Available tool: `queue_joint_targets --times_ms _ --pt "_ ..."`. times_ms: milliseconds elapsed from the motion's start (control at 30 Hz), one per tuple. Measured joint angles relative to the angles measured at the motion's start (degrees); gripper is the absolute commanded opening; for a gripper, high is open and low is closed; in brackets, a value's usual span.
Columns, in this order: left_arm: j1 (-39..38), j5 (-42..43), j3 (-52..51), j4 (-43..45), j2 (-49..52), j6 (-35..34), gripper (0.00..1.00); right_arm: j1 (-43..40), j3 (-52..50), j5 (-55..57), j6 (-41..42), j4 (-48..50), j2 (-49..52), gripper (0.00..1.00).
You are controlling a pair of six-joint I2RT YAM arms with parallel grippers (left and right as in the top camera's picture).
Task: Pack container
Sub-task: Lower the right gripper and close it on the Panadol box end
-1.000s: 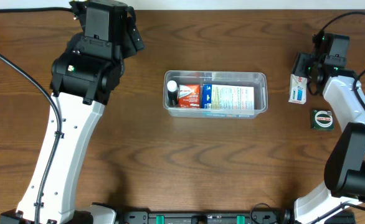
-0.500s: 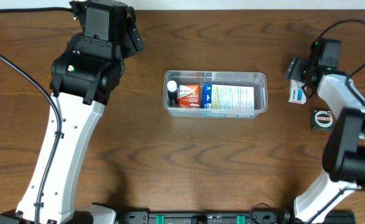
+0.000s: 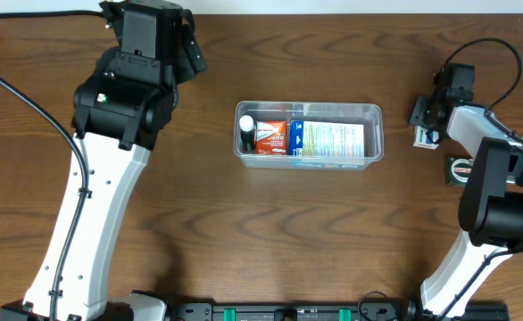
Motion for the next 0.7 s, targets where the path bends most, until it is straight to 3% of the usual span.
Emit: queue_joint_targets --times_ms 333,567,700 --pt "0.00 0.00 0.00 0.00 0.00 0.00 0.98 0.00 0.81 0.76 -2.51 -2.95 -0.22 0.55" --pt "0.00 0.00 0.00 0.00 0.00 -0.02 0.98 0.00 0.46 1.38 -3.98 -4.81 -1.62 0.43" --pt "0.00 0.00 0.00 0.00 0.00 -0.02 0.98 0.00 0.39 1.70 -4.09 -5.79 -3.43 0.43"
